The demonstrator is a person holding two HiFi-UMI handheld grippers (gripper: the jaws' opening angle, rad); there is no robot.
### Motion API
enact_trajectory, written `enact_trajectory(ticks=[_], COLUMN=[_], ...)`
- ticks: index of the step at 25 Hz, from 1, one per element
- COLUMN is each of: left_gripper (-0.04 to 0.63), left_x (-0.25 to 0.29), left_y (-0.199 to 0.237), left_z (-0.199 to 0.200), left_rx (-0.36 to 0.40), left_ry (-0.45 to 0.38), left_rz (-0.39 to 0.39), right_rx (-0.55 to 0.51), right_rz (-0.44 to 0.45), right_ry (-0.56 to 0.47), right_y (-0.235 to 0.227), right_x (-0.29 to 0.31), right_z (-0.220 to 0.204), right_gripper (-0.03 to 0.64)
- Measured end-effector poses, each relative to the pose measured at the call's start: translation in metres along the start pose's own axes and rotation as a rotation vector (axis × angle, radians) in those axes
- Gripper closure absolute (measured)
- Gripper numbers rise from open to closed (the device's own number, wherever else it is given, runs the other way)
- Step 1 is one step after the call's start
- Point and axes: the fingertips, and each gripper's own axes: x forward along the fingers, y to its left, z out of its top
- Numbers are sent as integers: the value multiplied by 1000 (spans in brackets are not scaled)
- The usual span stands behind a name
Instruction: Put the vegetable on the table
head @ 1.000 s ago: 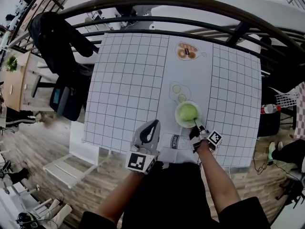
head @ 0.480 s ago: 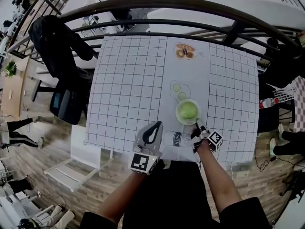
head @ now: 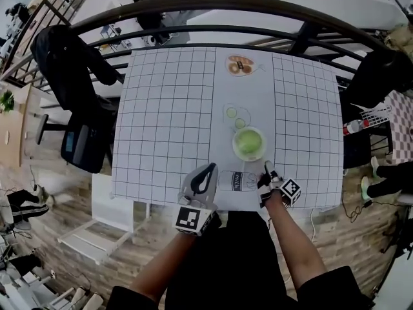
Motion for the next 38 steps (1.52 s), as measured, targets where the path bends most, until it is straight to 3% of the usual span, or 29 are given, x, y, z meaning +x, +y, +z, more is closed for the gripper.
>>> enact_trajectory(ticks=[4, 8, 16, 19, 24, 27, 30, 34, 38], left_gripper=[586, 586, 586, 586, 586, 587, 586, 586, 586], left_x=[-7, -20, -41, -54, -75, -89, -100, -107, -117], left_y=[-7, -10, -21, -24, -27, -36, -43, -45, -54], left_z=[1, -6, -16, -16, -6, -9, -6, 7, 15], left_rx=[1, -37, -80, -81, -86, -63, -86, -145, -102], left_ry=[-9, -21, -2, 7, -13, 20, 22, 3, -23], left_rz=[-32, -52, -89, -110, -113, -121, -128, -114, -92], right_rx=[-39, -59, -245, -393, -743, -956, -1144, -1219, -1268], right_rz=[66, 57, 83, 90, 60, 75, 89, 92, 102], right_ry=[-30, -50, -52, -51, -87, -100, -104, -129, -118], right_y=[23, 47, 110, 141, 181, 209, 231, 245, 249], right_x=[-10, -29, -65, -83, -113, -128, -143, -154, -161], right_z=[-5, -24, -73, -96, -117, -137, -158, -175, -188], right_gripper=[514, 533, 613, 619, 620, 620, 620, 620, 620])
